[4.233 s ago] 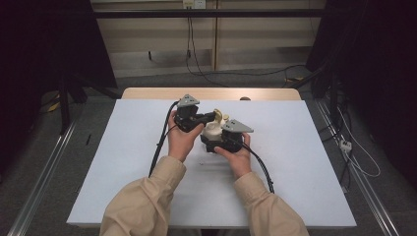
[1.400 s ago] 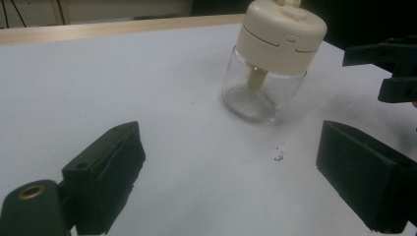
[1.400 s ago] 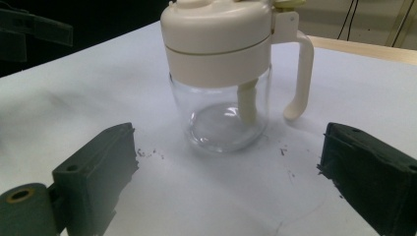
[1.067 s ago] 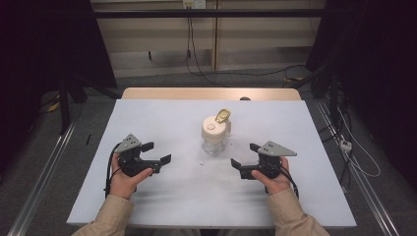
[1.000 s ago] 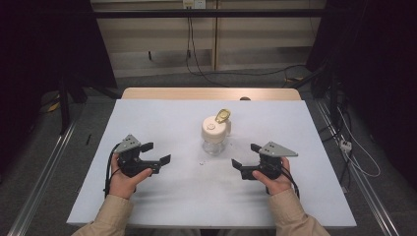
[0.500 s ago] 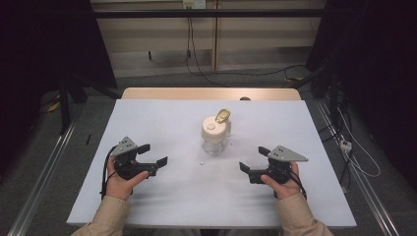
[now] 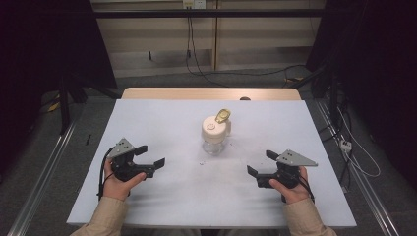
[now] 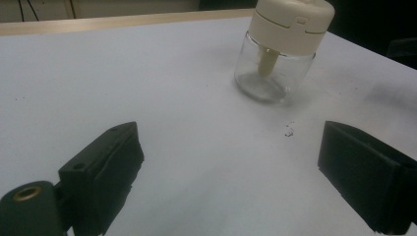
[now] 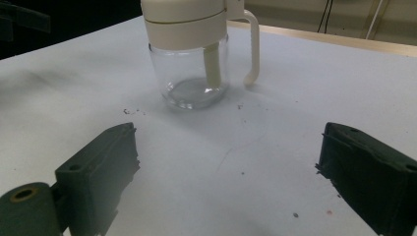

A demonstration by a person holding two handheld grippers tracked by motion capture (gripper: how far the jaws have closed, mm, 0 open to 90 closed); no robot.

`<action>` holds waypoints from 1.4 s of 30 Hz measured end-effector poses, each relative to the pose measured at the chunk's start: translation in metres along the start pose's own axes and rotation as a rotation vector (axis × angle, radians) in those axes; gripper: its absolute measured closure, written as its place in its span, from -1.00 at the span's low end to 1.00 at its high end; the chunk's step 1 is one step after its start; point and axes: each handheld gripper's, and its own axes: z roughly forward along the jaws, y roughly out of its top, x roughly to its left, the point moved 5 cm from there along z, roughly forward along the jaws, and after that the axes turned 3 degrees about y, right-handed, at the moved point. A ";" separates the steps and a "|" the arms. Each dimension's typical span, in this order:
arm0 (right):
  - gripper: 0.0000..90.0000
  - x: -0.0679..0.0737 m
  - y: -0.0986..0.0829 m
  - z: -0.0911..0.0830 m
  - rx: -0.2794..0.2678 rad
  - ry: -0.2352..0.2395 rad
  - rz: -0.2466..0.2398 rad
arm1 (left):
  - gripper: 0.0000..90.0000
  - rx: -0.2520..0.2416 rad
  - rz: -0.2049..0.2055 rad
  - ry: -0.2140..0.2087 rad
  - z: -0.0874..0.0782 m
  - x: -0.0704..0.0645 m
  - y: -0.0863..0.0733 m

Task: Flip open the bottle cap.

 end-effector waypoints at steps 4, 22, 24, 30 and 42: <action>-0.84 -0.003 -0.002 -0.005 0.001 -0.007 0.005 | -0.80 -0.006 -0.004 0.001 -0.002 0.001 -0.001; -0.82 -0.009 -0.012 -0.020 0.005 -0.026 0.011 | -0.80 -0.003 -0.003 0.012 -0.012 0.008 -0.005; -0.83 -0.009 -0.013 -0.020 0.006 -0.026 0.011 | -0.80 -0.003 -0.004 0.017 -0.013 0.009 -0.006; -0.83 -0.008 -0.013 -0.020 0.006 -0.027 0.004 | -0.80 0.001 -0.011 0.019 -0.016 0.013 -0.010; -0.82 -0.008 -0.014 -0.019 0.016 -0.031 -0.011 | -0.80 0.001 -0.011 0.029 -0.019 0.015 -0.013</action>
